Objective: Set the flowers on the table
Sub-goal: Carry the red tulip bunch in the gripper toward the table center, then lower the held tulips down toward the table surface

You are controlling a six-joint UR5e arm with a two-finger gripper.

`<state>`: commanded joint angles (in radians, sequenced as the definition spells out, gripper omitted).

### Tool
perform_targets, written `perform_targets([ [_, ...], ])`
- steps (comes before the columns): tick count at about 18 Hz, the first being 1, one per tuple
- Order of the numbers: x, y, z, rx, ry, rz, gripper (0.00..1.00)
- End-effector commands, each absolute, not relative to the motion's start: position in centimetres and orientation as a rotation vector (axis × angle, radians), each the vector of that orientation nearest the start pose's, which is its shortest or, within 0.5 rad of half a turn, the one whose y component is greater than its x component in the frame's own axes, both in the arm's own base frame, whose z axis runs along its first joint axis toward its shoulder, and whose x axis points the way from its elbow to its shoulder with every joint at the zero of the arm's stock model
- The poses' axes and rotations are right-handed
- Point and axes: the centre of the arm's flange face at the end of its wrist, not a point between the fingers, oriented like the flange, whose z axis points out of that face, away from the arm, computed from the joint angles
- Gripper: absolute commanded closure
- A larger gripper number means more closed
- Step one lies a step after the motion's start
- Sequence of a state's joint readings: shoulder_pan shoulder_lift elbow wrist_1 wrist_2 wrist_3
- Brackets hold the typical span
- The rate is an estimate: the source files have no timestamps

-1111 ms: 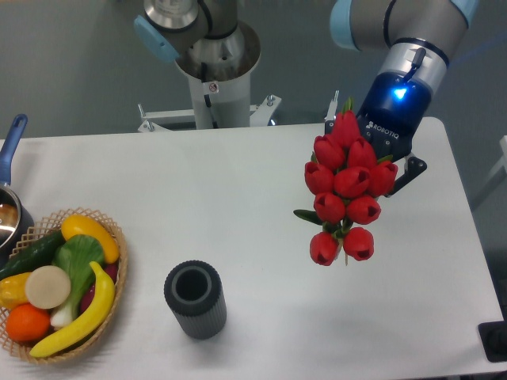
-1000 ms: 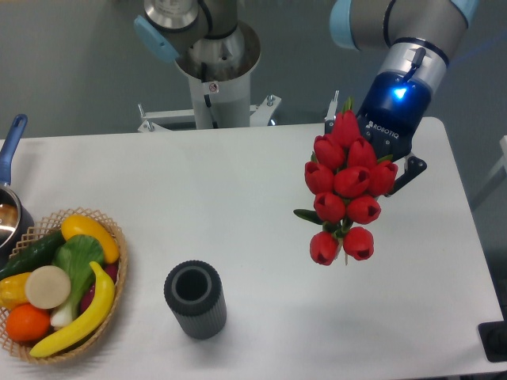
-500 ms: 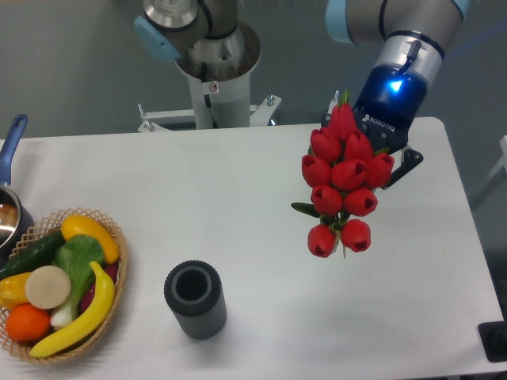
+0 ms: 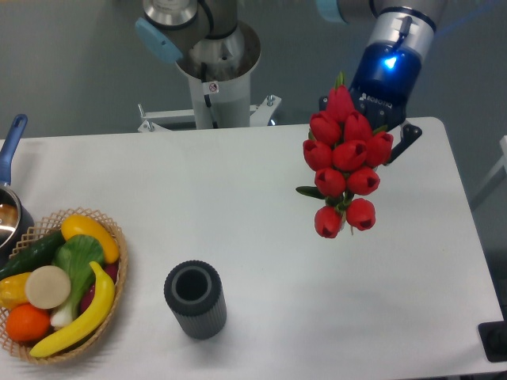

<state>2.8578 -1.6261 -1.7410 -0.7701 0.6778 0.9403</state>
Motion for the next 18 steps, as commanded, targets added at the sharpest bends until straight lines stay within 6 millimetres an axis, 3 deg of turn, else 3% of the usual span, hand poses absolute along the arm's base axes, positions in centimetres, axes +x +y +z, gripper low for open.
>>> perform_targets([
  [4, -43.3, 34.5, 49.3, -2.218, -0.1, 0.175, 0.61],
  [9, -40.8, 36.3, 47.5, -2.402, -0.105, 0.249, 0.61],
  [13, -40.8, 36.4, 46.2, -2.464, -0.109, 0.261, 0.61],
  [18, -40.7, 35.3, 42.9, -2.616, -0.05, 0.309, 0.61],
])
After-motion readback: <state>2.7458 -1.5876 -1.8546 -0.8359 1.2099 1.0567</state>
